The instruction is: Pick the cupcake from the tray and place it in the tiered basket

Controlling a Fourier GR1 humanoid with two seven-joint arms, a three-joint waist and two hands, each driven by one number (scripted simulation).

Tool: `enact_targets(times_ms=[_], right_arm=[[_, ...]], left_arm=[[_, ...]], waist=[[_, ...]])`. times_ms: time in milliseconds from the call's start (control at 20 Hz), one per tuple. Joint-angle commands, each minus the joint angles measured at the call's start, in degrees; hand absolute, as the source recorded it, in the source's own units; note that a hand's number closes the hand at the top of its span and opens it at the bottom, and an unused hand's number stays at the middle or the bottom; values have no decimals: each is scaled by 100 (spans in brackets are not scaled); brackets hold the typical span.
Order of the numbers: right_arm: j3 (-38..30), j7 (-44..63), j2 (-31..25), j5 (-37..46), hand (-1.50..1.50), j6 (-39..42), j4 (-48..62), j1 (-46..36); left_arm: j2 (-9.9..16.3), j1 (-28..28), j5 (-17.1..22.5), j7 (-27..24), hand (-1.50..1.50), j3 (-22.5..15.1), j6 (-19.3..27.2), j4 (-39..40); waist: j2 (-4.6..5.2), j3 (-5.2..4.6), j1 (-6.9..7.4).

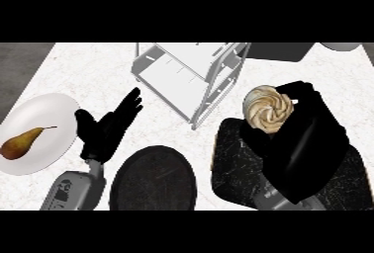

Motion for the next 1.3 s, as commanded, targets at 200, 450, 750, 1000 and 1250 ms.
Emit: enact_targets(times_ms=[200,450,750,1000,1250], right_arm=[[-1108,1338,43,-692,150,245,1536,-2051],[-1786,1213,43,-1033,150,-89,2681,-2974],[-2523,696,43,-1619,-150,-1494,3199,-3406],[-2868,-35,43,-1981,-150,-2203,4046,-3939],[-2750,-511,43,-1637,-150,-3302,4833,-4225]], left_arm=[[-58,-149,1,-38,0,-47,-69,103],[-153,-326,-110,-7,0,-167,-42,231],[-161,-438,-38,5,0,-150,-117,170],[-217,-502,-38,-25,0,-196,-156,224],[-251,-419,-94,-90,0,-214,-105,268]], waist=[[46,17,232],[88,24,248],[178,45,467],[223,37,531],[192,24,492]])
